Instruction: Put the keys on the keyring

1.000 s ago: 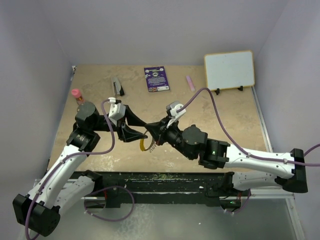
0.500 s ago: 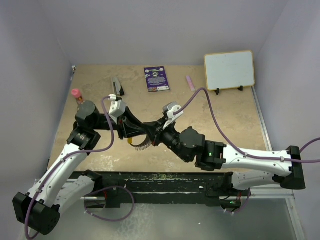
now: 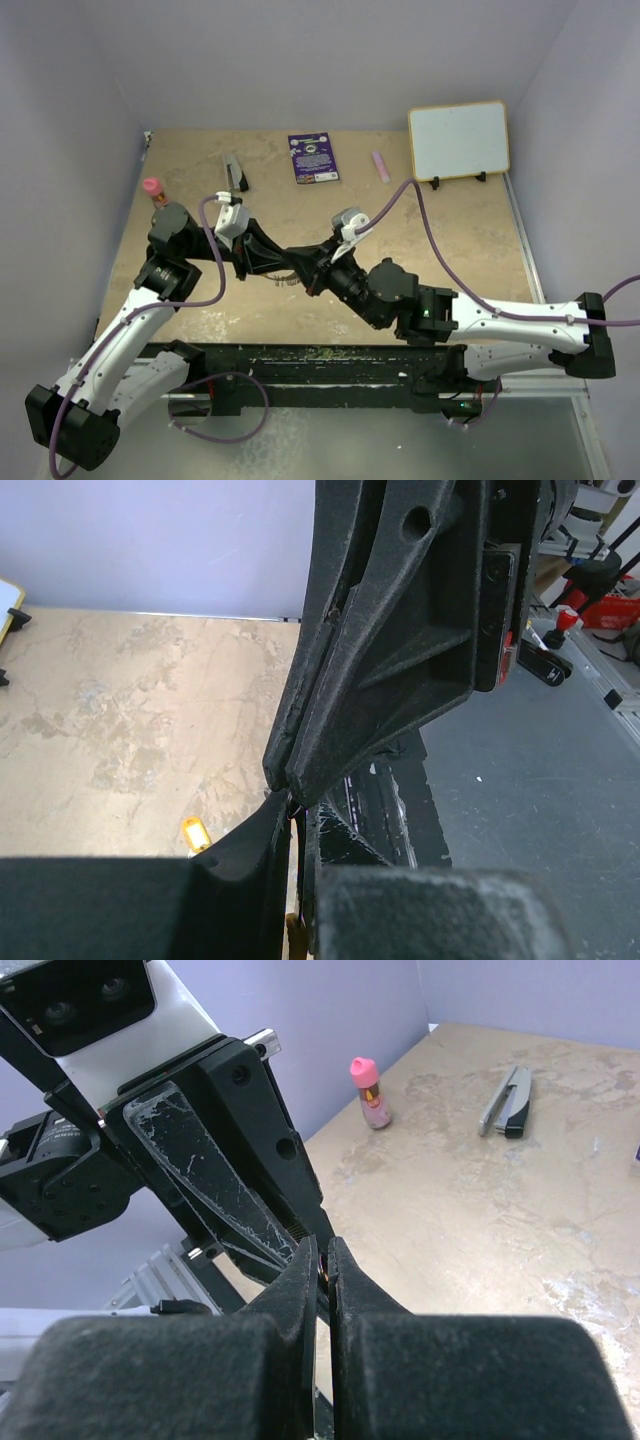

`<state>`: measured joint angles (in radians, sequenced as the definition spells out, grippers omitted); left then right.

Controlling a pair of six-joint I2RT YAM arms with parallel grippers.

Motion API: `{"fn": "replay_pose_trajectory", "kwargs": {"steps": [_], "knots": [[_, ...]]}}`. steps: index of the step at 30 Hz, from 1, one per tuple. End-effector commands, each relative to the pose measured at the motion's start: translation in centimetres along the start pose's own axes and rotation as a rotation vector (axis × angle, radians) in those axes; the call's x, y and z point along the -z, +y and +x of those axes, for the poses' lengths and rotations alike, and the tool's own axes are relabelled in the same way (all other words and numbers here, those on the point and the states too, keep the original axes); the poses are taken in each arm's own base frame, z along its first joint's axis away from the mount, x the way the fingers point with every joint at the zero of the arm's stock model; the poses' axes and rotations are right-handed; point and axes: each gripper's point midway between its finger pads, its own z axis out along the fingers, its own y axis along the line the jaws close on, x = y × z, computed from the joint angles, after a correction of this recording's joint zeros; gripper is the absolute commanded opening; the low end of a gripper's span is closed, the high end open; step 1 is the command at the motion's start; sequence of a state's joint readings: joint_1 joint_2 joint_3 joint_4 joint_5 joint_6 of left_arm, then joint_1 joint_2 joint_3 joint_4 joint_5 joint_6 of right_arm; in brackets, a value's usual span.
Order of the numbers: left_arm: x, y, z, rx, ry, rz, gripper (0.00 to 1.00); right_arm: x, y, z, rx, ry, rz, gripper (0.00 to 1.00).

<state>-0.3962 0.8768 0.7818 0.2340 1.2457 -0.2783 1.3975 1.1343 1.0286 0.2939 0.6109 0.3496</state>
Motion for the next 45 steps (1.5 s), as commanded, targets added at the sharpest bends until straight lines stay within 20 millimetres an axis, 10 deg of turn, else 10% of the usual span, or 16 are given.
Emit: {"fn": "replay_pose_trajectory", "kwargs": {"steps": [1, 27, 31, 35, 45], "knots": [[-0.1, -1.0, -2.7, -0.115, -0.035, 0.031, 0.04, 0.7, -0.3, -3.3, -0.081, -0.105, 0.016, 0.0], [0.2, -0.4, -2.6, -0.242, 0.034, 0.016, 0.04, 3.5, -2.9, 1.1, -0.088, 0.024, 0.037, 0.0], [0.8, 0.6, -0.9, -0.325, 0.102, -0.037, 0.04, 5.2, -4.7, 1.3, -0.105, 0.049, 0.083, 0.25], [2.6, 3.0, 2.4, -0.43, 0.241, -0.176, 0.04, 7.6, -9.6, 4.5, -0.104, 0.149, 0.301, 0.49], [5.7, 6.7, 6.3, -0.417, 0.358, -0.453, 0.04, 11.2, -17.9, 17.8, -0.245, 0.612, 0.686, 0.4]]}}
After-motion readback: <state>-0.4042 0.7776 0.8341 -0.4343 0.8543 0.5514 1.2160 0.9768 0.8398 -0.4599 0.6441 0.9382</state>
